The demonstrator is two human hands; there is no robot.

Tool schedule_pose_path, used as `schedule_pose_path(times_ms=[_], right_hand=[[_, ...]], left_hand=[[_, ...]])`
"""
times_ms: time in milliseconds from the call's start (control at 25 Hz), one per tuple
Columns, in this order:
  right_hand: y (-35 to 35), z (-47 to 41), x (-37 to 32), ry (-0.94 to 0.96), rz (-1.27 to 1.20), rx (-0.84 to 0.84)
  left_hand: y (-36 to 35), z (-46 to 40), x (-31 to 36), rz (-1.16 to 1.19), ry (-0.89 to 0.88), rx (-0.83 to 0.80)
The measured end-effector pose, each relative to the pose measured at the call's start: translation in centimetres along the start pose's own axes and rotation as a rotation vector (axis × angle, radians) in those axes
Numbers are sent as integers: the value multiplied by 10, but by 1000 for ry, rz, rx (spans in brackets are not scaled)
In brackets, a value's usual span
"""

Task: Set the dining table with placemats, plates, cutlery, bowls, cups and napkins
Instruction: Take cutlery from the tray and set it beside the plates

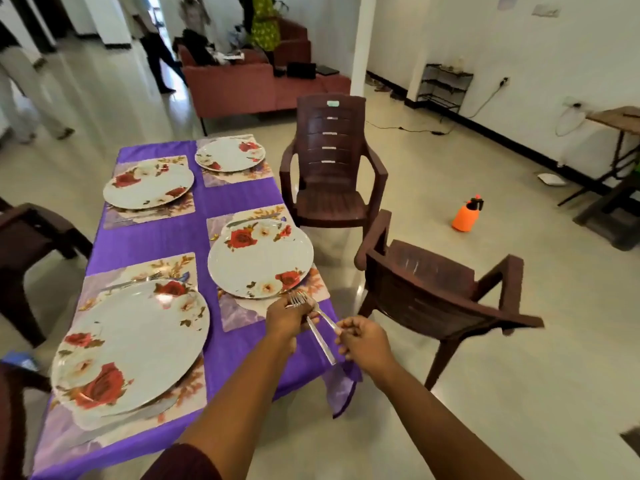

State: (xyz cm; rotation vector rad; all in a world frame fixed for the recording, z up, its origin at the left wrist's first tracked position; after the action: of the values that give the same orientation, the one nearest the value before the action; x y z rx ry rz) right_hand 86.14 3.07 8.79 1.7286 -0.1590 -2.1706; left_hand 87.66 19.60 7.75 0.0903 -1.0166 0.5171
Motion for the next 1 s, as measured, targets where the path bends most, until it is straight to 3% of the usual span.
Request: schedule_pose_path(times_ms=[240, 520, 760, 1000], right_hand=[[29, -66, -15, 12, 38, -215], [-20, -148, -25, 18, 137, -459], [-66, -200, -7, -64, 256, -591], [-78, -217, 15, -191, 258, -573]], left_hand=[[-24, -21, 13, 109, -33, 197], [17, -45, 32, 222, -72, 410], [74, -73, 9, 125, 66, 666], [91, -82, -15, -23, 148, 752]])
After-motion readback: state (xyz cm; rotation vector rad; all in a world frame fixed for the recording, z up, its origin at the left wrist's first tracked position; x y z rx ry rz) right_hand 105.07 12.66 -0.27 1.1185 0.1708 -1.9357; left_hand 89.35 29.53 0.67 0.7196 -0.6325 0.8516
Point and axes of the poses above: each hand's wrist, its own z-axis away from the middle knuckle, its own y-axis out of the back of the hand, x = y × z, the point moved 4 cm from there along -z, towards the middle knuckle, and after that the axes turned 5 degrees about y, right-handed, at the moved point
